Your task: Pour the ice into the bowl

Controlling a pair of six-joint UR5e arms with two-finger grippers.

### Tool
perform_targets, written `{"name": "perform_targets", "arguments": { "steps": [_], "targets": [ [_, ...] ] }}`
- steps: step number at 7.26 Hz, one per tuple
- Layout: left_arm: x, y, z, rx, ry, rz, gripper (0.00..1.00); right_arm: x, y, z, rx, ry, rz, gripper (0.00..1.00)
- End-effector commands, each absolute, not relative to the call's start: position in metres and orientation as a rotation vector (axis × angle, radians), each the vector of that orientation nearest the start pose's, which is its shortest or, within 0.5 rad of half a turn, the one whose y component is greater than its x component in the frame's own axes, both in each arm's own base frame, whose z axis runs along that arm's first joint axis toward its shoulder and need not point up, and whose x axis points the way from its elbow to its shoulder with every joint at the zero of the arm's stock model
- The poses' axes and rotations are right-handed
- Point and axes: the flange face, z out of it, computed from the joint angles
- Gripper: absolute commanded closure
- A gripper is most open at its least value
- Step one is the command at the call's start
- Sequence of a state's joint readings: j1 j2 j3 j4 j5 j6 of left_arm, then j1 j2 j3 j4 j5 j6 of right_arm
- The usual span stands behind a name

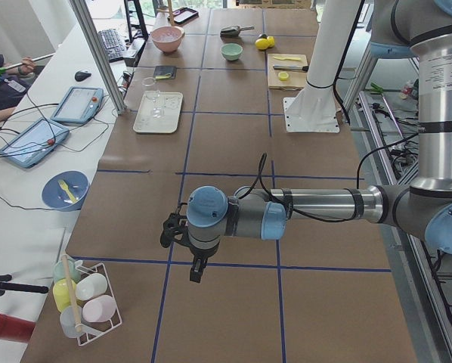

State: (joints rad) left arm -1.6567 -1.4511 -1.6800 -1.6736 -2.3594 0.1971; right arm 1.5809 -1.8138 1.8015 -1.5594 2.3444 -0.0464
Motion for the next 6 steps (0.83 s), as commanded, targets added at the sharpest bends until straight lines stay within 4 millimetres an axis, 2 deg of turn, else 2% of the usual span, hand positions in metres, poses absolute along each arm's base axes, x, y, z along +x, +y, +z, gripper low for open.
{"name": "perform_targets", "arguments": {
  "steps": [1, 3, 4, 5, 6],
  "targets": [
    [-0.101, -0.44, 0.65, 0.197, 0.768, 0.141, 0.0, 0.067, -0.393, 0.648, 0.029, -0.776, -0.033, 0.0],
    [-0.101, -0.44, 0.648, 0.204, 0.767, 0.145, 0.0, 0.066, -0.399, 0.637, 0.048, -0.781, -0.038, 0.0],
    [-0.101, -0.44, 0.647, 0.205, 0.767, 0.145, 0.0, 0.066, -0.421, 0.616, 0.137, -0.773, -0.074, 0.0],
    [-0.101, -0.441, 0.645, 0.209, 0.767, 0.147, 0.0, 0.066, -0.425, 0.613, 0.183, -0.768, -0.092, 0.0],
    [-0.101, -0.441, 0.646, 0.22, 0.765, 0.15, 0.0, 0.066, -0.429, 0.617, 0.179, -0.779, -0.089, 0.0]
  ]
}}
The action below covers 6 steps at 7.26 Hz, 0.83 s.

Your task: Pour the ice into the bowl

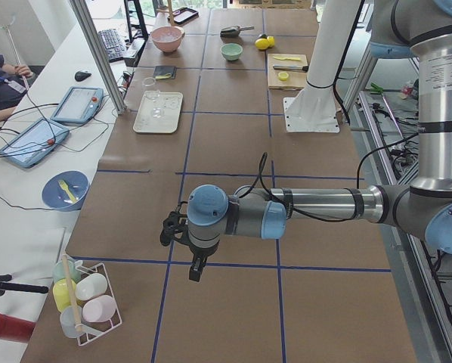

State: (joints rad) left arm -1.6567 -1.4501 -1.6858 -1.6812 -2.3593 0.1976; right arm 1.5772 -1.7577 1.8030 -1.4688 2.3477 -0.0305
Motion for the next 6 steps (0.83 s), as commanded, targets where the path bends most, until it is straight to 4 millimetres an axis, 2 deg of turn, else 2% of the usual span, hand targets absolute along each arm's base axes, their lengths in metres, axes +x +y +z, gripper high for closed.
{"name": "perform_targets", "arguments": {
  "steps": [1, 3, 5, 6],
  "targets": [
    [-0.101, -0.442, 0.645, 0.224, 0.764, 0.153, 0.0, 0.063, -0.428, 0.615, 0.178, -0.802, -0.09, 0.0],
    [-0.1, -0.443, 0.643, 0.234, 0.763, 0.158, 0.0, 0.059, -0.433, 0.612, 0.184, -0.806, -0.107, 0.0],
    [-0.101, -0.442, 0.643, 0.241, 0.762, 0.158, 0.0, 0.02, -0.441, 0.594, 0.265, -0.817, -0.228, 0.0],
    [-0.101, -0.442, 0.643, 0.242, 0.761, 0.16, 0.0, -0.017, -0.442, 0.587, 0.253, -0.859, -0.274, 0.0]
  ]
}}
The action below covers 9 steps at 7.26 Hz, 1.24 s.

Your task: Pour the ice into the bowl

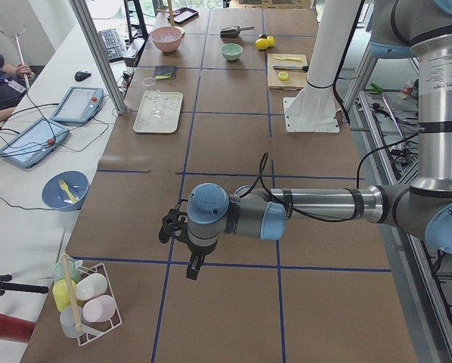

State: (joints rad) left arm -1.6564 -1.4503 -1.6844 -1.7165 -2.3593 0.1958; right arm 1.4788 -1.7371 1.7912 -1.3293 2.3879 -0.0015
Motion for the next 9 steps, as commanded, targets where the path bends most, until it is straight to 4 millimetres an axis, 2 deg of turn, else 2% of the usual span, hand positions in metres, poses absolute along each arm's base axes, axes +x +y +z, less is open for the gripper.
{"name": "perform_targets", "arguments": {
  "steps": [1, 3, 4, 5, 7, 9],
  "targets": [
    [-0.101, -0.442, 0.643, 0.242, 0.761, 0.16, 0.0, -0.045, -0.442, 0.578, 0.219, -0.884, -0.217, 0.0],
    [-0.1, -0.442, 0.643, 0.241, 0.762, 0.161, 0.0, -0.118, -0.435, 0.561, 0.222, -0.884, -0.095, 0.0],
    [-0.101, -0.442, 0.643, 0.242, 0.761, 0.16, 0.0, -0.147, -0.427, 0.559, 0.19, -0.889, -0.065, 0.06],
    [-0.101, -0.442, 0.644, 0.241, 0.762, 0.159, 0.0, -0.166, -0.421, 0.56, 0.153, -0.892, -0.055, 0.11],
    [-0.101, -0.441, 0.644, 0.239, 0.762, 0.158, 0.0, -0.2, -0.412, 0.565, 0.142, -0.838, -0.044, 0.11],
    [-0.101, -0.44, 0.645, 0.238, 0.762, 0.158, 0.0, -0.205, -0.409, 0.576, 0.138, -0.809, -0.047, 0.12]
  ]
}}
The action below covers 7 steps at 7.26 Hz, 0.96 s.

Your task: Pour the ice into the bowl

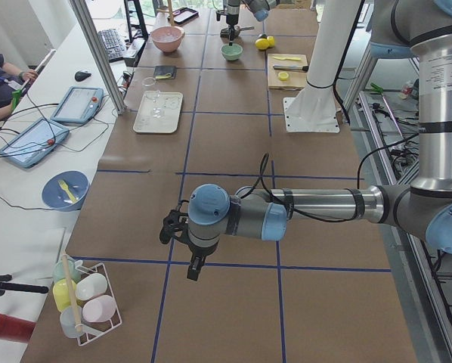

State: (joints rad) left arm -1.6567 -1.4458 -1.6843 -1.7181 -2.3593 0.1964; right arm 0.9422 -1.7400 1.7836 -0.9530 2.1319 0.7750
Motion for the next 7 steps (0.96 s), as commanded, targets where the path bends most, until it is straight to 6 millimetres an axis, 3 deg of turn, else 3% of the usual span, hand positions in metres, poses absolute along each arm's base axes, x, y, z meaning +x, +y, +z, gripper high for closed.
{"name": "perform_targets", "arguments": {
  "steps": [1, 2, 3, 4, 6, 7],
  "targets": [
    [-0.101, -0.44, 0.645, 0.238, 0.762, 0.158, 0.0, -0.206, -0.408, 0.582, 0.133, -0.799, -0.051, 0.15],
    [-0.101, -0.44, 0.645, 0.238, 0.762, 0.158, 0.0, -0.211, -0.409, 0.587, 0.147, -0.773, -0.056, 0.36],
    [-0.101, -0.44, 0.645, 0.239, 0.762, 0.158, 0.0, -0.217, -0.409, 0.589, 0.142, -0.771, -0.069, 0.86],
    [-0.101, -0.44, 0.645, 0.239, 0.762, 0.158, 0.0, -0.218, -0.41, 0.587, 0.148, -0.773, -0.076, 1.0],
    [-0.101, -0.44, 0.645, 0.239, 0.762, 0.158, 0.0, -0.221, -0.414, 0.571, 0.173, -0.796, -0.094, 1.0],
    [-0.101, -0.44, 0.645, 0.239, 0.762, 0.158, 0.0, -0.225, -0.419, 0.546, 0.206, -0.83, -0.104, 1.0]
  ]
}}
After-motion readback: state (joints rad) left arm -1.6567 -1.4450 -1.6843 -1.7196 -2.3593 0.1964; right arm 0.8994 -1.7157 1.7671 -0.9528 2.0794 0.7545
